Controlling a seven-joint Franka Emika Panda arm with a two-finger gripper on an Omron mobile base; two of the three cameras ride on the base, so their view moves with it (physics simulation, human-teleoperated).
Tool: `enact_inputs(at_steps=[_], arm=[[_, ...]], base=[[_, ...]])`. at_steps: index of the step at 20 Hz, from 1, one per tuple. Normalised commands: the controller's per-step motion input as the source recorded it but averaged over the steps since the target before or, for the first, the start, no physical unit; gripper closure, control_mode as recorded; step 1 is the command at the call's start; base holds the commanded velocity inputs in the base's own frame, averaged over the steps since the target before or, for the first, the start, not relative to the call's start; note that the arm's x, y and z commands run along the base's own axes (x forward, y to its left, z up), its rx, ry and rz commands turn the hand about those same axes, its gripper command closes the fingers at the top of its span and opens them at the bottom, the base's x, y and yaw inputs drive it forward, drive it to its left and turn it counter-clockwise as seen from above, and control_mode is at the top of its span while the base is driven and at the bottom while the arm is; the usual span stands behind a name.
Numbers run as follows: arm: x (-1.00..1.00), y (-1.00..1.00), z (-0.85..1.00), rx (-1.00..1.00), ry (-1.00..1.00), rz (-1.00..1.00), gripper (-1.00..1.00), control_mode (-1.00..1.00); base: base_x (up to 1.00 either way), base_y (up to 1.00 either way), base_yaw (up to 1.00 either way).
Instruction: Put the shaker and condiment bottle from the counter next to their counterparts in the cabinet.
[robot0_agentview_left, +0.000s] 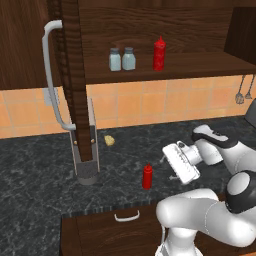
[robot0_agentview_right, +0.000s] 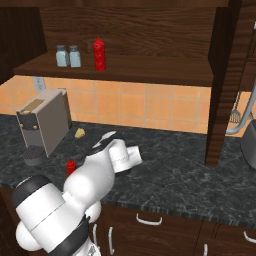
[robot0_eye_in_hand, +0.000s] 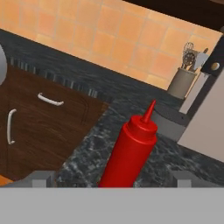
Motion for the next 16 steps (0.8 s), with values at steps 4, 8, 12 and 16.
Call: enact_inputs(at_steps=[4,8,12,16], arm=[[0.12,0.28,-0.11,0.0,0.02,-0.04,-1.0,-1.0],[0.14,0.27,-0.08,0.02,0.02,-0.05,-1.0,-1.0],[0.03,0.13,-0.05,0.07,0.04,-0.04,-1.0,-1.0],[0.0,0.26,-0.08,0.09,0.09,-0.05,-1.0,-1.0]], base=[[0.0,0.0,0.0],[0.0,0.0,0.0],[0.0,0.0,0.0],[0.0,0.0,0.0]])
